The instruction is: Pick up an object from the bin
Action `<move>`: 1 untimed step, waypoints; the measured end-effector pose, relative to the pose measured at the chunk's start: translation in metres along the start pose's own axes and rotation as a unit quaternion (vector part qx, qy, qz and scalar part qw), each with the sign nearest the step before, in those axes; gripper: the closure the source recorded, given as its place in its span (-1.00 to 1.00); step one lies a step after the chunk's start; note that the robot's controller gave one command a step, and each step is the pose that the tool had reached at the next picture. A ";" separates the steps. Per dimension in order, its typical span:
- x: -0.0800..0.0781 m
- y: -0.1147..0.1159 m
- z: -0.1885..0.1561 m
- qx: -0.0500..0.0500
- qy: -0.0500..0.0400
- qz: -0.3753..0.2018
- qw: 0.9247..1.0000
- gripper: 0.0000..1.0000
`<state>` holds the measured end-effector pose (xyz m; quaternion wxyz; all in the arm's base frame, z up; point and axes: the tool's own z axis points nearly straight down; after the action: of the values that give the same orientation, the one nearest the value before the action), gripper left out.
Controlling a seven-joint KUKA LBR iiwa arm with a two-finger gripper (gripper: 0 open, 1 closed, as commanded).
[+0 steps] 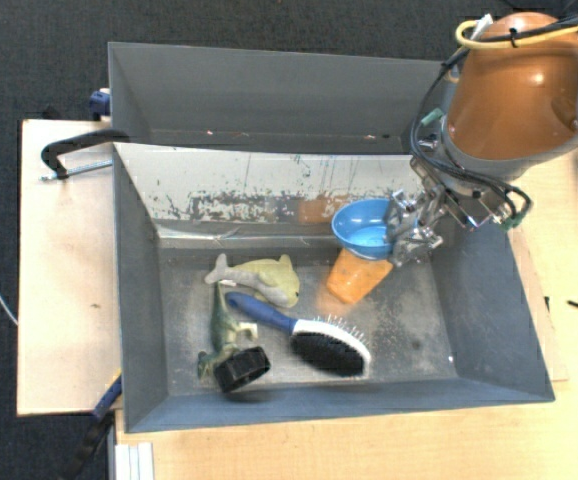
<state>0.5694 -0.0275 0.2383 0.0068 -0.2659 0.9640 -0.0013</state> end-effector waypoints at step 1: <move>0.001 0.000 0.003 -0.002 0.003 0.001 1.000 -1.00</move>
Offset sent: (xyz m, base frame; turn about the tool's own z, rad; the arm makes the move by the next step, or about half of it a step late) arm 0.0000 0.0000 0.0000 0.0000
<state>0.5682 -0.0280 0.2350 0.0037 -0.2652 0.9642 -0.0001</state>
